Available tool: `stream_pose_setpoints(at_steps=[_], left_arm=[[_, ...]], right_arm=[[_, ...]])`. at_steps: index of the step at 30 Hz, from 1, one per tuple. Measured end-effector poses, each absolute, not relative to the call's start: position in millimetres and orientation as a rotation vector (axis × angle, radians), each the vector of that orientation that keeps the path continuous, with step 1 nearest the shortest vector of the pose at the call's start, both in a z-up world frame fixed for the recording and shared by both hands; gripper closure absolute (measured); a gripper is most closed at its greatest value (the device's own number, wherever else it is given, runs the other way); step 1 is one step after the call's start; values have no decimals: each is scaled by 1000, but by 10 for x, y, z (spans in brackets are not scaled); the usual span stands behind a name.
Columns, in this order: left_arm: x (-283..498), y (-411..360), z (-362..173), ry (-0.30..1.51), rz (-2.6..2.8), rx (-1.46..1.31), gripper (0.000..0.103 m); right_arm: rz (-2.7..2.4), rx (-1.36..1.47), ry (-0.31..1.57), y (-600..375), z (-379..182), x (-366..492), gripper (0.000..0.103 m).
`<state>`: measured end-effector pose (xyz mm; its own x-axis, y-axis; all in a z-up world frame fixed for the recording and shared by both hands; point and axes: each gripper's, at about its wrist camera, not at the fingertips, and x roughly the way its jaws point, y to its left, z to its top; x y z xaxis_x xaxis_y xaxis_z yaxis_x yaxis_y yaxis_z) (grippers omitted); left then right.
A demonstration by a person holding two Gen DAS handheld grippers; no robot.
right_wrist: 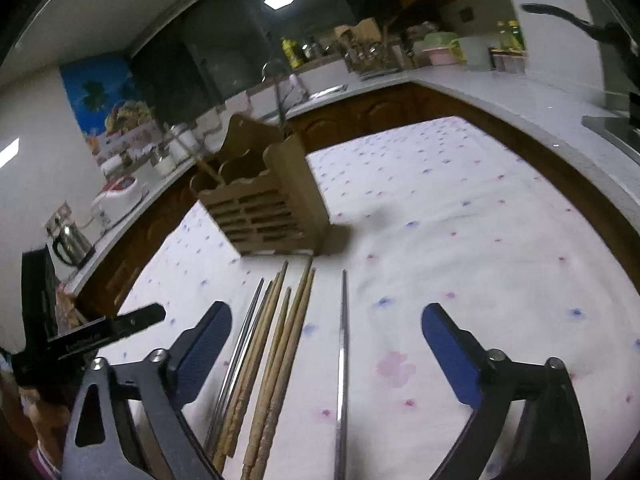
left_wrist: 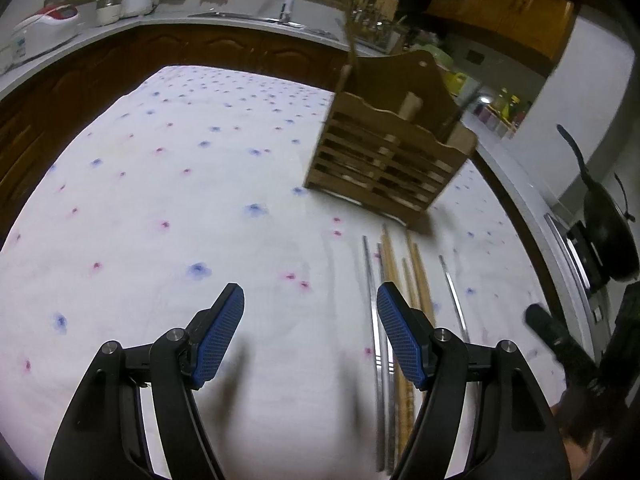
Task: Organize utensils
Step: 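Move both open tools back down to the remaining chopsticks, then grasp a metal chopstick with the left tool while the right tool grasps a wooden chopstick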
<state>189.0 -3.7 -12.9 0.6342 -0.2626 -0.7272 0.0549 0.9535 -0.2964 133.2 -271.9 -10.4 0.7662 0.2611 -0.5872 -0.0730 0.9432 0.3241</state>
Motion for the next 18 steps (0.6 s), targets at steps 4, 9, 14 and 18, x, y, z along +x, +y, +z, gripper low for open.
stream_pose_setpoints(at_steps=[4,9,14,18], left_arm=[[1932,81,-180,885,-156,-274,33],[1979,59,-240,908,-155,-261,33],[2067,-148,-305,939,-192,-219,33],[2183,-401,-344,949,-226,-169,33]], right_arm=[[232,211,765,-2431,-254,1497,35],[254,87,876,-2091,-526,1698,56],[191,21,922,-2163,-657,1719,75],[148,127,928,-2605,-643,1644,74]])
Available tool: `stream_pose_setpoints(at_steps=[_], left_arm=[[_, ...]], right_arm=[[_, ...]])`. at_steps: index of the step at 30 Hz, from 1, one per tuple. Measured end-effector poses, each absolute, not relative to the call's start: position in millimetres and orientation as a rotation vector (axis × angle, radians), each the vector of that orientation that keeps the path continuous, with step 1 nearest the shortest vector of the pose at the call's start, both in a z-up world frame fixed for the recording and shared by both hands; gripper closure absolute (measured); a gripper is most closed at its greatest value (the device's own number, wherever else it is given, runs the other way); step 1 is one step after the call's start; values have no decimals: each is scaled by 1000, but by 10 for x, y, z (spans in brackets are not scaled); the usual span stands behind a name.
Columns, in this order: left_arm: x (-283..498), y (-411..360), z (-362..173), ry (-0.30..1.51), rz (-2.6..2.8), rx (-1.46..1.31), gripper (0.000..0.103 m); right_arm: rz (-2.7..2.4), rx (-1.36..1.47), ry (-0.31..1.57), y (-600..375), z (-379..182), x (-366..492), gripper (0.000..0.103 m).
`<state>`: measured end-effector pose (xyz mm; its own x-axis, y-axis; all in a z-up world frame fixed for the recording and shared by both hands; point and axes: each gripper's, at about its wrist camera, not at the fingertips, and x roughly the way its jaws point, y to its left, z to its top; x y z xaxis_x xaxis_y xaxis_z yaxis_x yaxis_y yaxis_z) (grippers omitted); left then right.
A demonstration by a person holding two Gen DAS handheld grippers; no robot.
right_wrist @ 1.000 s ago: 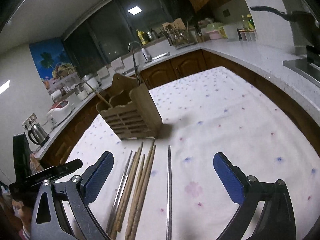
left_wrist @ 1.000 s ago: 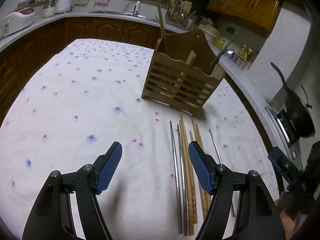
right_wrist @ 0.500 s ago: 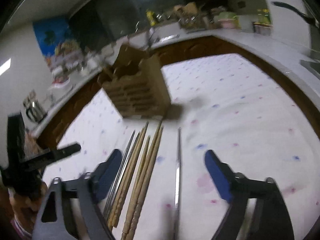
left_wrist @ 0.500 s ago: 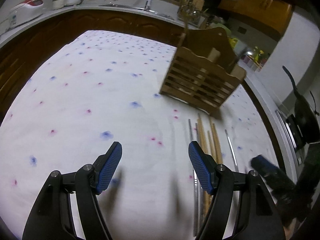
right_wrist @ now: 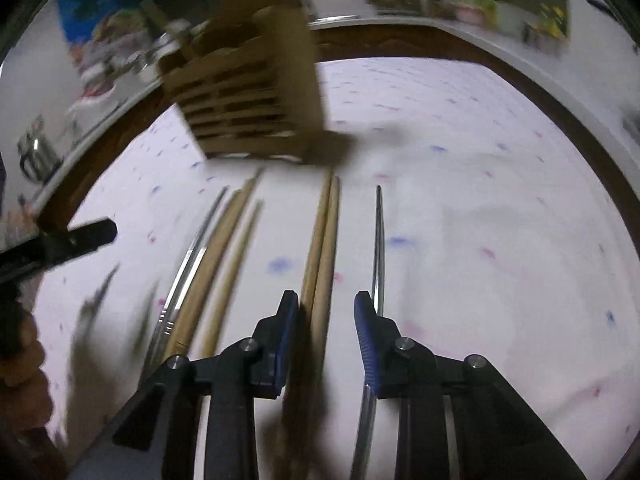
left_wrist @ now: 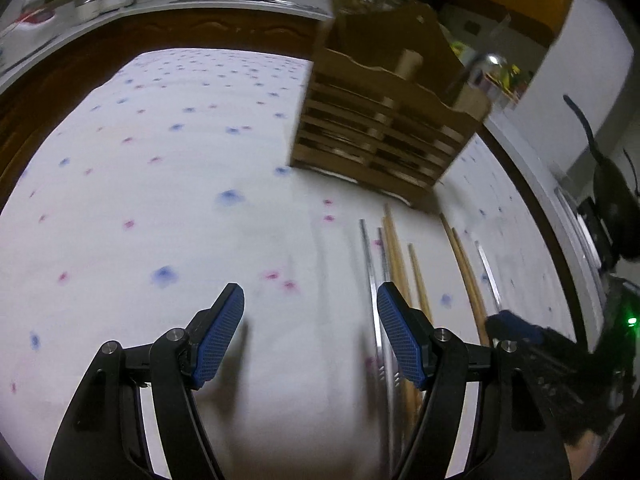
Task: Organize utensils
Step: 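Grasp a metal chopstick with the left tool while the right tool grasps a wooden chopstick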
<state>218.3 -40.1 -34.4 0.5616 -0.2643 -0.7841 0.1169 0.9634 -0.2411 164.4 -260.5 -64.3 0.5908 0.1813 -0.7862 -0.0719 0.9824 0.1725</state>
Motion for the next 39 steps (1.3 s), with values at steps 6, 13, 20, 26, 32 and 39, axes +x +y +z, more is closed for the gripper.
stream_pose_setpoints(at_steps=[6,13,20,26,32,39], left_arm=[[2447,-733,-464,984,-233,-76,34],[2501,-927,-603,1000,-200,71,60],[2404,-613,-561,1013,-238,9,65],[2590,-564,-559,1044,-241,-33,65],[2626,-749,-595,1030,-226,33,65],[2667,-830,-588,1011,-226,77,65]], right_arm=[[97,239,888,-3019,-507,1528,69],[154,266,836,-2908,-319,1602,69],[204,251,855,-2721,-409,1911,72],[205,214,916,-2631,-576,2342,78],[186,159,944,-2577,-630,2564,83],[203,104,914,-2487,-512,2692,83]])
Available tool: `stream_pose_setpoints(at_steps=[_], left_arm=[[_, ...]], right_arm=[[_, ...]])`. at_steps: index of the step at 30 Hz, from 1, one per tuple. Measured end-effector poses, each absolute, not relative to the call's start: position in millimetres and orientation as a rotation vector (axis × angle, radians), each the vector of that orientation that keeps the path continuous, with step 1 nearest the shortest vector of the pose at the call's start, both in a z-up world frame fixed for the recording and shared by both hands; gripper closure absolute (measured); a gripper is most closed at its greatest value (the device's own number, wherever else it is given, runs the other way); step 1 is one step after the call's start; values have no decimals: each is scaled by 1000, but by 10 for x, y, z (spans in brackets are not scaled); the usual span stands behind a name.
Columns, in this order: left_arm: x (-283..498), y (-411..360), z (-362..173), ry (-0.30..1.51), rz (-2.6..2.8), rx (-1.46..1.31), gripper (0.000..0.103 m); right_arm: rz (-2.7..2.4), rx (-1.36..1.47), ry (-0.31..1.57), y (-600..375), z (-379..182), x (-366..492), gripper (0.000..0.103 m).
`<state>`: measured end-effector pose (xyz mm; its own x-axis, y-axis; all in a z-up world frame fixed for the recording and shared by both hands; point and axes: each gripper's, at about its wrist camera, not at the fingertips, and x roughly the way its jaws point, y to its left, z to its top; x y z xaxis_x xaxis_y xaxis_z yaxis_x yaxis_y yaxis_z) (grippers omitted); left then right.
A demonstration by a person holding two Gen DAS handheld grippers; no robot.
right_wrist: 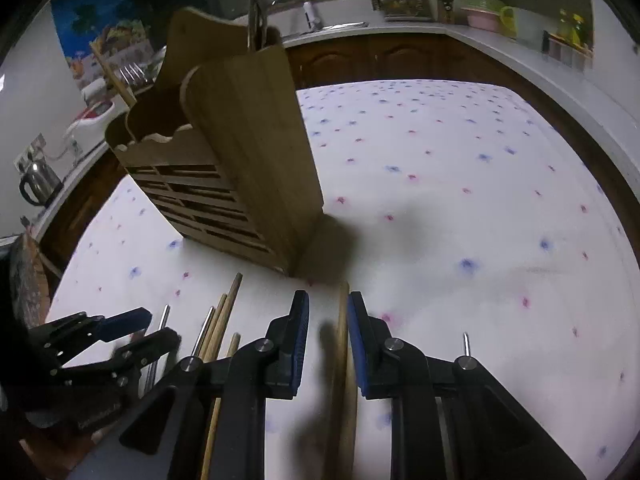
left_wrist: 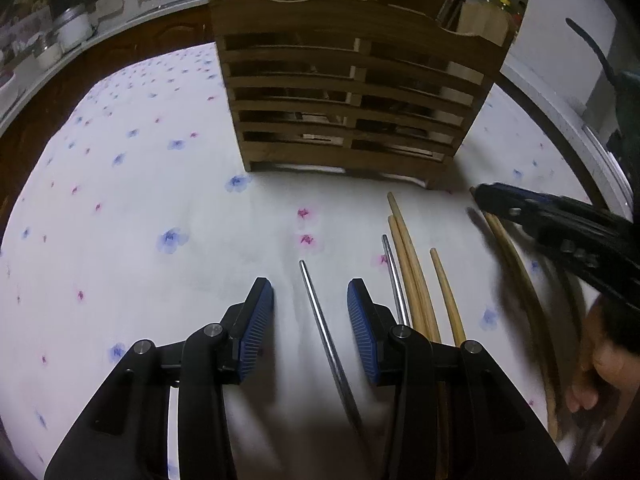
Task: Organize utensils
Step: 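Grasp a metal chopstick with the left tool while the right tool grasps a wooden chopstick, then lift the metal chopstick with the left tool while the right tool carries the wooden chopstick to the holder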
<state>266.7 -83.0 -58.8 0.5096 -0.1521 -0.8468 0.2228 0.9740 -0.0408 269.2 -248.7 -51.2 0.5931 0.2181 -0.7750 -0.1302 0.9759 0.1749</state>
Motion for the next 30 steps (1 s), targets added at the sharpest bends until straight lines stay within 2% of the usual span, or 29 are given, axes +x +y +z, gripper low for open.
stream_pose_setpoints(at_steps=[2,4,6,8,9,11,16,30], left_arm=[[2674,-859,-586,1004,-227,88,65],[2668,-884,-598,997,-228,95,70],[2669,-869,-594,990,-228,94,85],[2678,-844,-588,986,-225,93,95],[2683,-839,-585,987,-225,90,96],[2699,-810,-579,992,-230,73,97],[2612,-666,-456,973,-239,2,100],[1967,-251,403,799,-329,-150,100]], right_arm=[[202,69,946,-2423,-599,2808,85],[201,20,951,-2362,-664,2869,84],[198,5,965,-2345,-663,2897,84],[201,7,964,-2355,-671,2886,84],[202,4,961,-2349,-672,2877,85],[184,-15,961,-2343,-671,2870,97],[208,72,935,-2398,-576,2740,98],[293,289,641,-2691,503,1792,98]])
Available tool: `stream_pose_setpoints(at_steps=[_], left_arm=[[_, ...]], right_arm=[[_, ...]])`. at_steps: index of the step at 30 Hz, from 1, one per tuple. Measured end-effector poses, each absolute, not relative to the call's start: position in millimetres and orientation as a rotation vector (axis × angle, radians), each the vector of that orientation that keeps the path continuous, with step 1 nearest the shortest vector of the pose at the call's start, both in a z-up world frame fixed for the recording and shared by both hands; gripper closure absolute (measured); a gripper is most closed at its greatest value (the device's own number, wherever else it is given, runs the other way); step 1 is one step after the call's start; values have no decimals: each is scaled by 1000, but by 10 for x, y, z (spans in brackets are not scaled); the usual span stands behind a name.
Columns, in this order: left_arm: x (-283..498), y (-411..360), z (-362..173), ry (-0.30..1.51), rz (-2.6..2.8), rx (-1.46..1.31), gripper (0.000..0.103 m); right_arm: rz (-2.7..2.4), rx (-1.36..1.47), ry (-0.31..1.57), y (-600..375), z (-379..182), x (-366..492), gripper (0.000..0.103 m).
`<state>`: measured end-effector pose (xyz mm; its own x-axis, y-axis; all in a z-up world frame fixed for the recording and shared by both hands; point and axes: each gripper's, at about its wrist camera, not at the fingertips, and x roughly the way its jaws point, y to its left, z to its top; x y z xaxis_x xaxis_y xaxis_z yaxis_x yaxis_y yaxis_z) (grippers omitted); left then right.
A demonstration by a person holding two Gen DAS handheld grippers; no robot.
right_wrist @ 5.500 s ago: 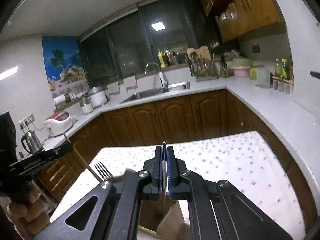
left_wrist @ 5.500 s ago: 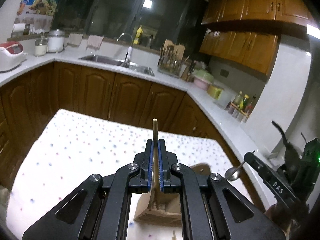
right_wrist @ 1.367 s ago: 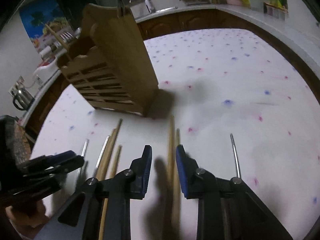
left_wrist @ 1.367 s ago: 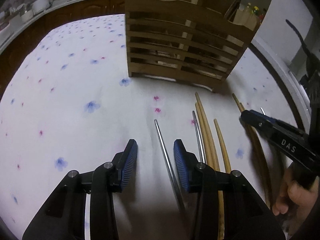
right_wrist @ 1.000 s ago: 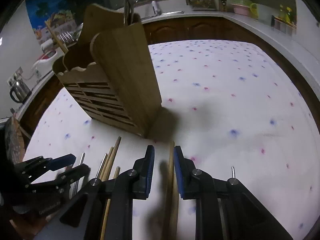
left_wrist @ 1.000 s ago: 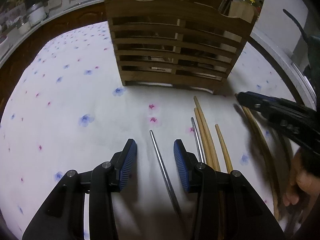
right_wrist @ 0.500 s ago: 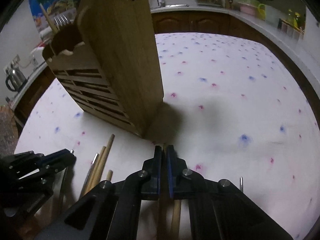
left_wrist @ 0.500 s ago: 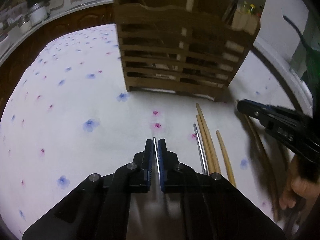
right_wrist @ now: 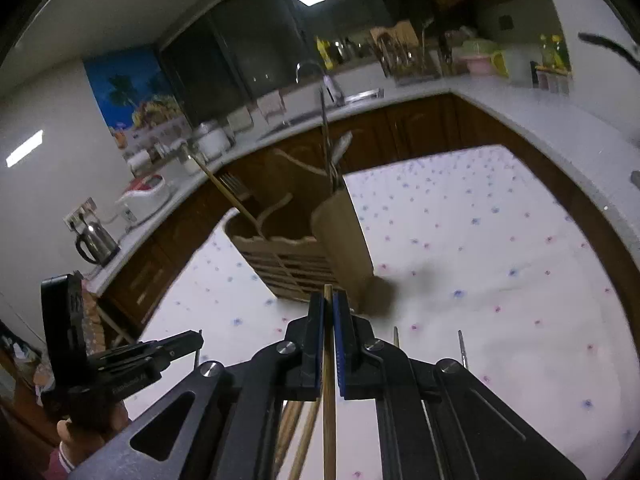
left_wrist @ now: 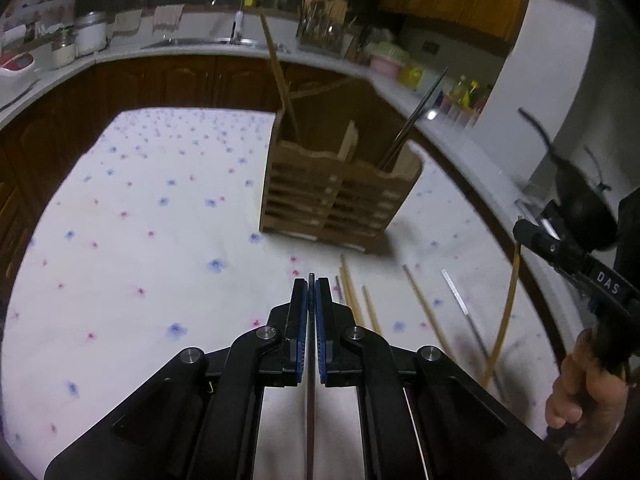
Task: Organize utensils
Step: 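Lift the metal chopstick with the left tool while the right tool carries the wooden chopstick to the holder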
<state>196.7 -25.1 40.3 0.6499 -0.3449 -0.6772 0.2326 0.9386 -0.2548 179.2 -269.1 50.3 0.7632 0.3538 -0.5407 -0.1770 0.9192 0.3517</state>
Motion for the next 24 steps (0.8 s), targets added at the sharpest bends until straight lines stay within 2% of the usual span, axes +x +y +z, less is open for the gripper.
stream_pose_setpoints(at_steps=[12,24], left_arm=[[1639,-45,986,665,-345,-165,100],[1641,35,1179,605,-332,-177,100]], right_arm=[[299,270,488,-2680,1038,1436,98],[292,257,428,-2648,1268,1415,98]])
